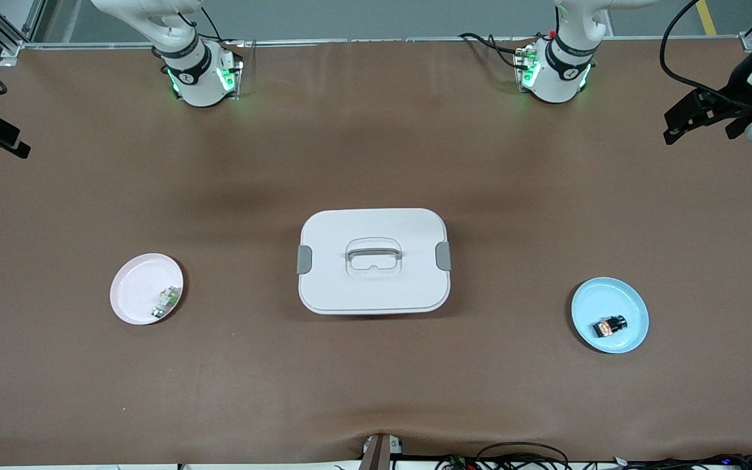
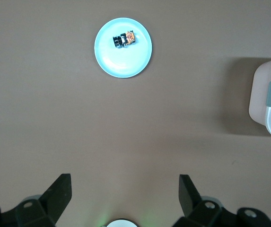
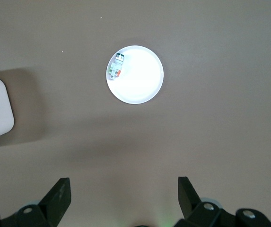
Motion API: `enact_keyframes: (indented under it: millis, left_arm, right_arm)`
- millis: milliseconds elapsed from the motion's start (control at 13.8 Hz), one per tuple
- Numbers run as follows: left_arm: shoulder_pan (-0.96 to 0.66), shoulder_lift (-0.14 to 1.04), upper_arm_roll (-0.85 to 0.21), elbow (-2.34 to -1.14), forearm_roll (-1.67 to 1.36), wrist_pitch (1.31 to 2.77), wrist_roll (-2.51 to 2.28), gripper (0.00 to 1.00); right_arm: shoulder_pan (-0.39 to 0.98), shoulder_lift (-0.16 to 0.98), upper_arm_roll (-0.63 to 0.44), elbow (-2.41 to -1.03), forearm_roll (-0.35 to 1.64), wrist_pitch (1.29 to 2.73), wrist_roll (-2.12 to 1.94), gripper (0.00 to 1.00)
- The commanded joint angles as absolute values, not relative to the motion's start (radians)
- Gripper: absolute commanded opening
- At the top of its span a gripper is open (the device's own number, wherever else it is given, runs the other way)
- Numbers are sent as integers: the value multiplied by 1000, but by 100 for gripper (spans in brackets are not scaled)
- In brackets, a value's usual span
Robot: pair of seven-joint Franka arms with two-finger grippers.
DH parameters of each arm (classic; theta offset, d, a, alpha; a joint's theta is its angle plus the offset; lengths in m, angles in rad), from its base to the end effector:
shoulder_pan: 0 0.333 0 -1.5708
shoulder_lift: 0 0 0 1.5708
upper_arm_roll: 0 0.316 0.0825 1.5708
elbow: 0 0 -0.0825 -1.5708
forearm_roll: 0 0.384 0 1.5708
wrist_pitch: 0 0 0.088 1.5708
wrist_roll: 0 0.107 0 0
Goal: Transfer orange switch to right arm and place
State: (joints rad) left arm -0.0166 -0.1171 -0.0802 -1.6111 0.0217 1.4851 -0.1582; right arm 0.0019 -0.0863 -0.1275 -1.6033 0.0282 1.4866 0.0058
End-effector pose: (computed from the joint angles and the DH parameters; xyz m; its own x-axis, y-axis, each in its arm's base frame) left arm 0.5063 -0.0495 0.6603 0.9980 0.0638 -0.0042 0.0636 -0.9975 -0.0321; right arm 0.5148 -0.0650 0.6480 0.9913 -0.1278 -0.0313 -0.1290 -0.9909 -0.0389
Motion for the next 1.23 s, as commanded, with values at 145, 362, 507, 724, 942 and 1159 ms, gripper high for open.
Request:
enact_keyframes:
  millis: [145,362,507,724,942,1159]
  left_arm:
    - [-21,-106,-75,-1583,21,1462,-150,100]
    - [-21,-98,-75,-1583,21,1462,-152,100]
    - [-21,-92,-75,-1583,21,1462,-150,100]
    - [-21,-91,-75,-1585,21,1462,-149,100]
    - [-20,-74,-74,-1583,21,1462,-152,100]
    - [-20,-60,-74,-1582,23,1466,-158,100]
  right_arm:
    - [-3,-74,-124,-1577,23,1479,-6,100]
    - [-2,-74,-124,-1575,23,1479,-6,100]
    - [-8,-74,-124,-1565,23,1474,-6,100]
    - [-8,-74,-124,-1565,25,1471,-6,100]
    - [-8,-72,-124,-1565,25,1470,-6,100]
    - [-8,-71,-124,-1565,25,1470,-6,100]
